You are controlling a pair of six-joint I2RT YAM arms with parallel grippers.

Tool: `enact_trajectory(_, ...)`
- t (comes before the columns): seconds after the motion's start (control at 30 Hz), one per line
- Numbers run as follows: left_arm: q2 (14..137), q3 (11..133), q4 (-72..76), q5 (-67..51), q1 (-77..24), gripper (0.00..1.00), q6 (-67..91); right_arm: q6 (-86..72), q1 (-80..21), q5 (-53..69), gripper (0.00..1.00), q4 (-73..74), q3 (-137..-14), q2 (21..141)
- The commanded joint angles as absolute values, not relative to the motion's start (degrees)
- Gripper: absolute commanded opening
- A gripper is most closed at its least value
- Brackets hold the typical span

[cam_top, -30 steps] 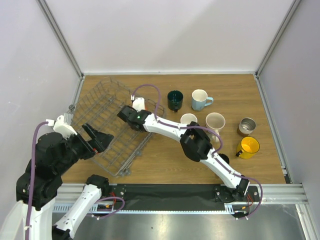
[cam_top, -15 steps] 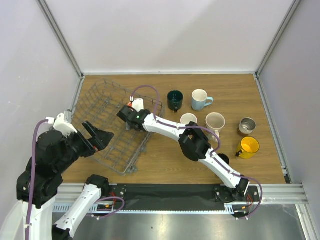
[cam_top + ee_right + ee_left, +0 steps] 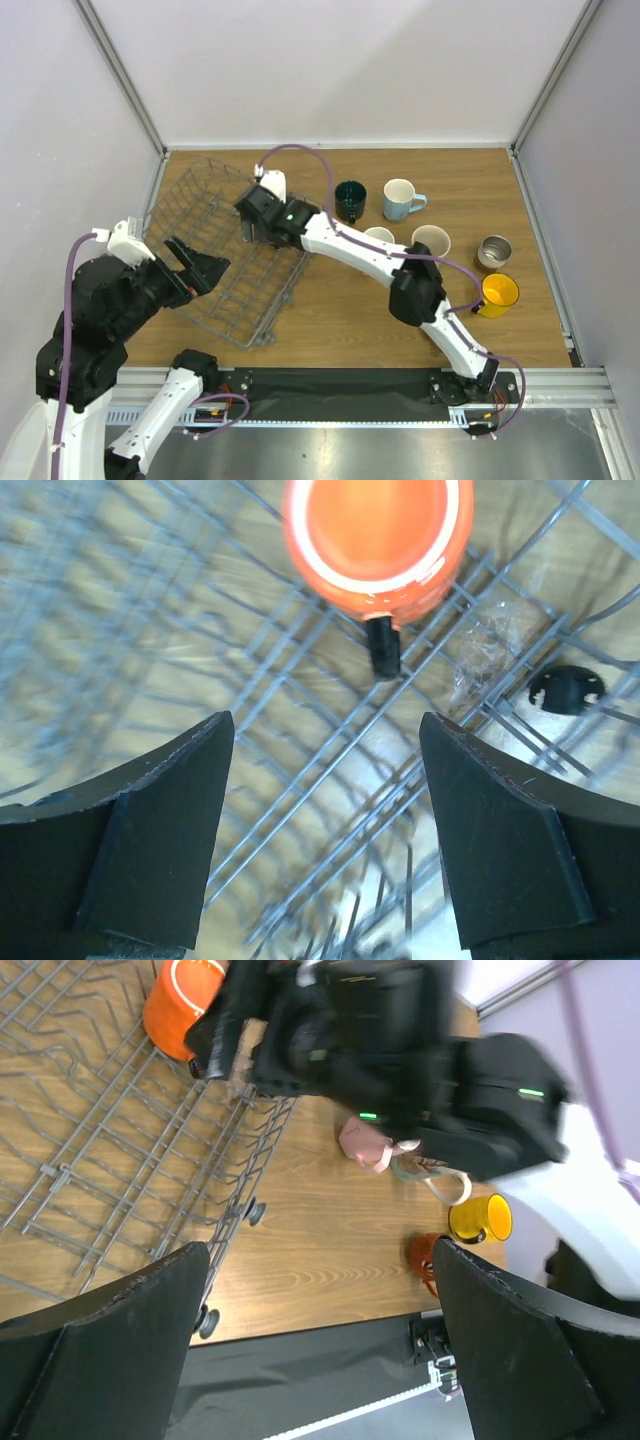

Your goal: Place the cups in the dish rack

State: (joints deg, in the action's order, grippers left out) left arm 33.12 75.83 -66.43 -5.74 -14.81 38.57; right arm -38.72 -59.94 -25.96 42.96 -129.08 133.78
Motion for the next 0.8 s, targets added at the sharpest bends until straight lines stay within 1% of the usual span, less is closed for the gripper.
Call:
enact_trajectory(0.0,34.72,75.59,-62.32,-5.80,-14.33,1.00,38.67,-37.09,-59.86,-25.40,0.80,43.32,-131.04,125.43)
enact_trajectory(0.1,35.68,75.24,-60.65,-6.76,-14.33,1.00,38.50,-34.11,-56.53,-24.79,0.77,46.13,-130.26,119.91)
enact_trajectory(0.2,37.00,73.83,-58.36,-9.05,-14.33,0.97,38.23,-29.10,-51.61,-20.67,0.71,51.40,-130.16,115.68)
enact_trajectory(0.23,37.35,72.70,-57.75,-9.66,-14.33,0.97,38.32,-28.40,-50.11,-17.70,0.70,55.51,-130.25,114.53)
enact_trajectory(0.3,37.79,71.29,-55.90,-10.89,-14.33,0.97,38.67,-27.08,-45.45,-16.09,0.68,58.96,-128.77,112.16)
enact_trajectory(0.37,38.84,70.05,-54.59,-12.21,-14.33,0.97,38.93,-25.76,-41.25,-15.56,0.65,62.57,-124.66,107.59)
enact_trajectory(0.43,39.46,69.09,-53.70,-13.09,-14.33,0.96,39.11,-25.14,-38.51,-15.82,0.60,65.20,-121.66,102.78)
enact_trajectory(0.5,39.99,68.38,-52.30,-14.49,-14.41,0.96,39.20,-23.91,-34.83,-13.46,0.56,65.04,-116.14,99.51)
enact_trajectory(0.57,40.17,67.77,-51.68,-15.29,-14.41,0.96,39.55,-23.73,-32.79,-9.68,0.53,66.88,-113.92,97.13)
enact_trajectory(0.6,40.43,67.59,-51.33,-15.99,-14.33,0.96,39.64,-24.08,-32.26,-8.88,0.48,67.41,-111.64,96.77)
enact_trajectory(0.67,40.78,67.41,-50.72,-16.52,-14.41,0.96,39.81,-25.75,-32.08,-7.65,0.47,68.29,-109.17,95.37)
enact_trajectory(0.77,41.05,67.24,-50.71,-16.96,-14.41,0.96,39.90,-27.68,-32.70,-8.61,0.50,66.80,-104.51,94.31)
